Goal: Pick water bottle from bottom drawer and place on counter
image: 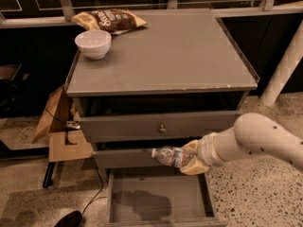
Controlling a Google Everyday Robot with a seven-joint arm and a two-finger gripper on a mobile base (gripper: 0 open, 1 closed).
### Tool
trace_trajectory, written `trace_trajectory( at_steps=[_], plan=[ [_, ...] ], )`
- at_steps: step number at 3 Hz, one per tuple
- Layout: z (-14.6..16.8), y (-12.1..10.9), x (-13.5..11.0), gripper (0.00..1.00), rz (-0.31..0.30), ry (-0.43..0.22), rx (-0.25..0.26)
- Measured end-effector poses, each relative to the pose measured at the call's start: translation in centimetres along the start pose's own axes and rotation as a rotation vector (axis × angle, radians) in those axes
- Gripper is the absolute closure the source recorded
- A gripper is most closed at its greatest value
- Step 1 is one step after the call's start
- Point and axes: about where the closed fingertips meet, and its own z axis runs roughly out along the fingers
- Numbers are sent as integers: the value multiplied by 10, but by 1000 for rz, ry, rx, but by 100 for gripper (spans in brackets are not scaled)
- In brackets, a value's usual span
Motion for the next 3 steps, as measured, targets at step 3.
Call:
trace_trajectory(
  at_steps=[3],
  plan=[
    [-94,-23,-82,100,-37,18,58]
  ],
)
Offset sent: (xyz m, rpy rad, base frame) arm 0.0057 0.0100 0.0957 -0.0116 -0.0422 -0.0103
